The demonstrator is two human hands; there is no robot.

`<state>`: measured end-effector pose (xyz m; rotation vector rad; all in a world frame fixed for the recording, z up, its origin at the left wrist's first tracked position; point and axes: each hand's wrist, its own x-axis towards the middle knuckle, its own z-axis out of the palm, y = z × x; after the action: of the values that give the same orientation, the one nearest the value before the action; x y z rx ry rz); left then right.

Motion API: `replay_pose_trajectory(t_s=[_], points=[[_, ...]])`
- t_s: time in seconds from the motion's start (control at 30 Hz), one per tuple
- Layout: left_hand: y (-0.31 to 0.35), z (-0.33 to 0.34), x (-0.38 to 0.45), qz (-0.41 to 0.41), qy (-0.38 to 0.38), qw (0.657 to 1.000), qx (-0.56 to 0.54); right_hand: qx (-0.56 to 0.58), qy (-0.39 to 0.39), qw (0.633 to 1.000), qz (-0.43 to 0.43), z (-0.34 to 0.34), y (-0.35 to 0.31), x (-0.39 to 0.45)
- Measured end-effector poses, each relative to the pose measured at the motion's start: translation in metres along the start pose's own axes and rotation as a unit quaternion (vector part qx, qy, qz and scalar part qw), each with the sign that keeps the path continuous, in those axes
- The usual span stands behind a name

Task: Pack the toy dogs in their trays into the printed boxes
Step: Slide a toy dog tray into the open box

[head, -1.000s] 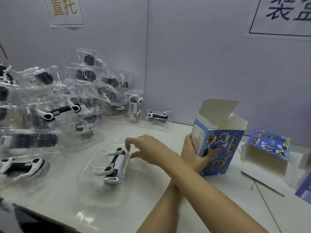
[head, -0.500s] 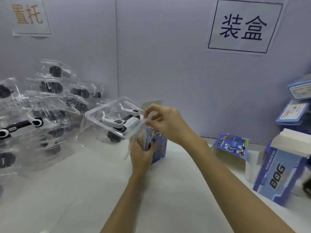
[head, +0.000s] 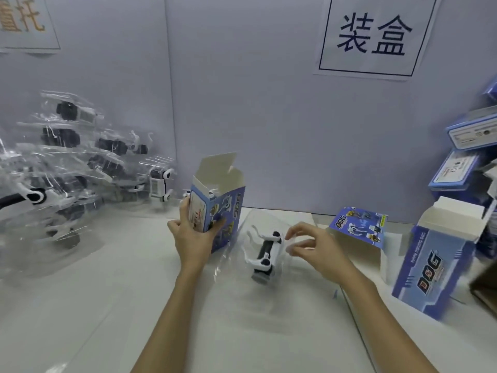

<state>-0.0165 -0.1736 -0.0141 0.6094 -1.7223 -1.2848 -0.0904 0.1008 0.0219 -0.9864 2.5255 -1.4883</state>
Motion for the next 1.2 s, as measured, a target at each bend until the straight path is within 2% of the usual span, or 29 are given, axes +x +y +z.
replay_pose_trajectory(t_s=[0.1, 0.17, 0.3, 0.37, 0.47, 0.6, 0.67, 0.77, 0.83, 0.93, 1.0, 1.1, 1.2], points=[[0.004, 0.004, -0.001, 0.019, -0.052, 0.998, -0.040, 0.044, 0.007, 0.998, 0.038, 0.012, 0.017, -0.001], [0.005, 0.007, -0.005, 0.052, -0.086, 0.995, -0.015, 0.097, 0.019, 0.993, 0.070, 0.021, 0.016, 0.001], [0.004, 0.010, -0.019, 0.131, -0.204, 0.970, -0.020, 0.072, 0.037, 0.993, 0.087, 0.048, 0.002, -0.004], [0.006, 0.006, -0.024, 0.109, -0.290, 0.949, -0.064, 0.079, 0.027, 0.991, 0.101, 0.057, -0.003, -0.007], [0.012, -0.004, -0.023, 0.043, -0.388, 0.914, -0.112, 0.160, -0.007, 0.980, 0.117, 0.055, -0.001, -0.009], [0.025, -0.006, -0.027, -0.043, -0.439, 0.873, -0.210, 0.238, 0.002, 0.963, 0.128, 0.053, 0.000, -0.010], [0.032, -0.001, -0.035, -0.010, -0.396, 0.907, -0.139, 0.261, 0.029, 0.955, 0.138, 0.059, 0.001, -0.009], [0.036, 0.016, -0.044, 0.055, -0.240, 0.966, -0.083, 0.272, 0.041, 0.949, 0.155, 0.063, -0.004, -0.009], [0.037, 0.025, -0.047, 0.071, -0.165, 0.980, -0.089, 0.267, 0.037, 0.947, 0.173, 0.057, -0.010, -0.012], [0.032, 0.025, -0.042, 0.114, -0.062, 0.992, -0.006, 0.242, -0.016, 0.950, 0.199, 0.034, -0.009, -0.017], [0.025, 0.022, -0.038, 0.120, -0.037, 0.991, 0.035, 0.251, -0.093, 0.942, 0.201, 0.014, -0.008, -0.021], [0.019, 0.022, -0.031, 0.106, -0.050, 0.993, 0.035, 0.285, -0.218, 0.914, 0.188, -0.009, -0.003, -0.029], [0.015, 0.020, -0.028, 0.095, -0.089, 0.991, 0.028, 0.307, -0.277, 0.896, 0.163, -0.015, 0.000, -0.031]])
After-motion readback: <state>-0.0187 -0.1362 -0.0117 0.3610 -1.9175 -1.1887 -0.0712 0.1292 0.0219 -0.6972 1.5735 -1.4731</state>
